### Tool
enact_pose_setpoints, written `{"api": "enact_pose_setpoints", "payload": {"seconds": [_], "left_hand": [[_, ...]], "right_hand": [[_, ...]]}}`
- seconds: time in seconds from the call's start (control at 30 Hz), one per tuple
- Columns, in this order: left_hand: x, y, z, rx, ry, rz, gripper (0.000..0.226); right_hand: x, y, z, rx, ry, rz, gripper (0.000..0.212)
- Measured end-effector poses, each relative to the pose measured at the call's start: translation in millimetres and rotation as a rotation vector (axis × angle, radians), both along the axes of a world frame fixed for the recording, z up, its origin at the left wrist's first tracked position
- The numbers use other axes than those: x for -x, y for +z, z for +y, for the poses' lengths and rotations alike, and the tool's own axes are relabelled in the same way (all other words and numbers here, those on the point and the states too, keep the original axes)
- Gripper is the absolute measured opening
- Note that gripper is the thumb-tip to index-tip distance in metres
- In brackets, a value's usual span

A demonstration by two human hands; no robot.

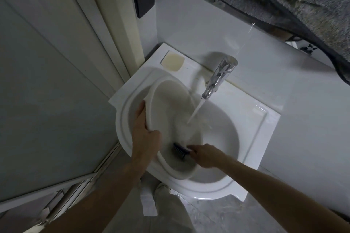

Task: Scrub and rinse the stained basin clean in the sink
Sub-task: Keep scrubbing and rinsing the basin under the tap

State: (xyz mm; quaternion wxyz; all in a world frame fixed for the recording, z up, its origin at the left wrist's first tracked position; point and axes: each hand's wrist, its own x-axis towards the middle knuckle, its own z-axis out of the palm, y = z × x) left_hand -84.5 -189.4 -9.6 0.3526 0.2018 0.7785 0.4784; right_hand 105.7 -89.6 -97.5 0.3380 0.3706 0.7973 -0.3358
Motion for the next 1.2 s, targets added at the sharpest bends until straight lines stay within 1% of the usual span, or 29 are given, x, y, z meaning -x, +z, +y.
{"api": "enact_pose_setpoints", "payload": {"seconds": [0.03, 0.1, 0.17, 0.23, 0.3, 0.37, 0.4, 0.43, 0.47, 0.53, 0.57, 0.6, 0.67, 0.7, 0.73, 0.77, 0.8, 0.83, 0.87, 0.93, 0.97, 1.0, 1.07, 1.1, 1.13, 1.2], "left_hand": [[4, 3, 3, -0.002, -0.026, -0.001, 0.093], [9, 9, 9, -0.002, -0.071, 0.012, 0.088], [14, 12, 13, 0.005, -0.084, 0.016, 0.083], [20, 15, 17, 0.016, -0.087, 0.015, 0.078], [27, 18, 21, 0.034, -0.088, 0.016, 0.075], [31, 23, 28, 0.035, -0.089, 0.006, 0.073], [31, 26, 31, 0.029, -0.103, 0.005, 0.072], [30, 28, 32, 0.024, -0.122, 0.007, 0.072], [30, 29, 33, 0.021, -0.136, 0.01, 0.071], [30, 30, 32, 0.019, -0.138, 0.01, 0.069], [31, 31, 32, 0.02, -0.131, 0.01, 0.069], [33, 31, 34, 0.026, -0.125, 0.012, 0.068], [36, 31, 37, 0.047, -0.129, 0.012, 0.069], [36, 31, 39, 0.053, -0.142, 0.014, 0.069], [35, 31, 40, 0.057, -0.16, 0.02, 0.069], [35, 31, 40, 0.056, -0.173, 0.026, 0.068], [35, 30, 40, 0.056, -0.18, 0.029, 0.067], [36, 30, 40, 0.059, -0.176, 0.032, 0.067], [38, 29, 40, 0.066, -0.166, 0.034, 0.067], [41, 28, 41, 0.075, -0.17, 0.034, 0.066], [40, 28, 42, 0.073, -0.179, 0.036, 0.065], [40, 27, 43, 0.073, -0.187, 0.043, 0.064], [38, 28, 42, 0.073, -0.19, 0.058, 0.064], [38, 28, 42, 0.074, -0.19, 0.066, 0.064], [39, 27, 42, 0.075, -0.189, 0.073, 0.062], [41, 25, 42, 0.078, -0.196, 0.076, 0.059]], "right_hand": [[-2, -8, 7, -0.124, 0.094, 0.022, 0.047], [-4, -19, 25, -0.298, 0.187, 0.064, 0.044], [-2, -27, 47, -0.436, 0.199, 0.088, 0.046], [3, -28, 59, -0.509, 0.166, 0.094, 0.054], [5, -24, 57, -0.422, 0.182, 0.138, 0.058], [4, -20, 50, -0.264, 0.3, 0.155, 0.058], [3, -20, 49, -0.255, 0.363, 0.144, 0.057], [6, -21, 53, -0.309, 0.389, 0.133, 0.055], [9, -25, 63, -0.403, 0.369, 0.132, 0.053], [14, -27, 79, -0.566, 0.267, 0.151, 0.048], [15, -26, 82, -0.585, 0.246, 0.154, 0.047], [15, -27, 83, -0.557, 0.265, 0.162, 0.048], [14, -28, 77, -0.436, 0.371, 0.145, 0.05], [13, -28, 75, -0.433, 0.415, 0.127, 0.051], [14, -29, 78, -0.492, 0.419, 0.127, 0.051], [17, -30, 85, -0.587, 0.379, 0.135, 0.051], [20, -29, 90, -0.663, 0.308, 0.132, 0.051], [23, -27, 91, -0.686, 0.252, 0.121, 0.052], [24, -28, 88, -0.648, 0.239, 0.123, 0.052], [21, -32, 73, -0.495, 0.328, 0.132, 0.052], [18, -32, 69, -0.452, 0.377, 0.123, 0.053], [18, -33, 69, -0.474, 0.376, 0.133, 0.052], [21, -36, 82, -0.643, 0.268, 0.164, 0.049], [20, -36, 82, -0.714, 0.211, 0.165, 0.05], [19, -37, 80, -0.739, 0.193, 0.173, 0.053], [13, -43, 69, -0.623, 0.301, 0.203, 0.055]]}}
